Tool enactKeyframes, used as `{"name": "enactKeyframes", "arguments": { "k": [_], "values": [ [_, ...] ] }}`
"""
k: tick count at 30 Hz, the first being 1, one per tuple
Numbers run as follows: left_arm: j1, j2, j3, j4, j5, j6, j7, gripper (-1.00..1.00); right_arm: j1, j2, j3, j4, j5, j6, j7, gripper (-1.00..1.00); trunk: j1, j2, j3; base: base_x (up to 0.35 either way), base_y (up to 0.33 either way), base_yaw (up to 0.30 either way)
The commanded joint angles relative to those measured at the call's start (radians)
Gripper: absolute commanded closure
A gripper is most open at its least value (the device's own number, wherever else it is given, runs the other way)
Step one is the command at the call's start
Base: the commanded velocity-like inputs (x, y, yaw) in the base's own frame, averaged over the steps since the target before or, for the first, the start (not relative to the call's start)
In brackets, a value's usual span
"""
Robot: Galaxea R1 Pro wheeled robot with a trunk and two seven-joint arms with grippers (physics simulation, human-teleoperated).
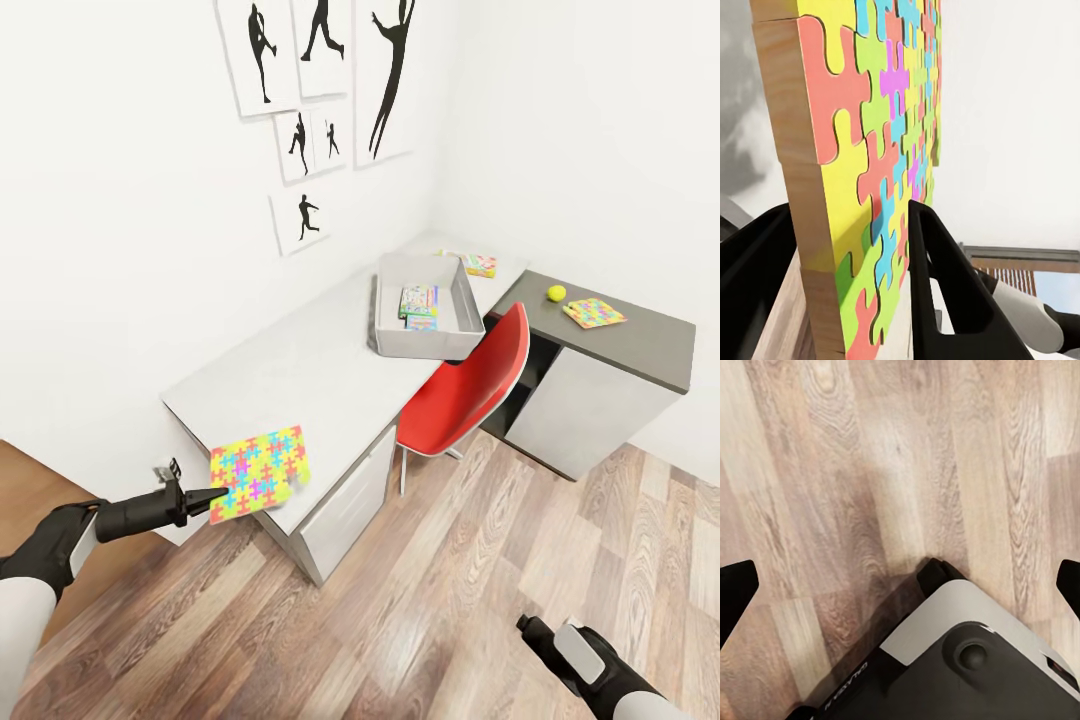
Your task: Put all the toys in the child's room - the three board games (two on the bed and one on the table), the two jigsaw puzzles on the table, and the tennis ball on the table - inside the toy box on the table in the child's room.
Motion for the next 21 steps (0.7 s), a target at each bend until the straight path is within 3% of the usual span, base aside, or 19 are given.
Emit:
{"name": "enactKeyframes", "arguments": {
  "k": [1,21],
  "values": [
    [-0.001,0.0,0.0,0.0,-0.001,0.011,-0.004,1.0,0.0,0.001,-0.003,-0.003,-0.006,0.005,-0.006,-1.0,0.001,-0.002,-0.002,0.0,0.0,0.0],
    [-0.001,-0.004,-0.001,0.0,-0.001,0.012,-0.004,1.0,0.001,0.003,-0.003,-0.001,0.001,0.001,-0.006,-1.0,0.001,-0.002,0.02,0.0,0.0,0.0]
  ]
}}
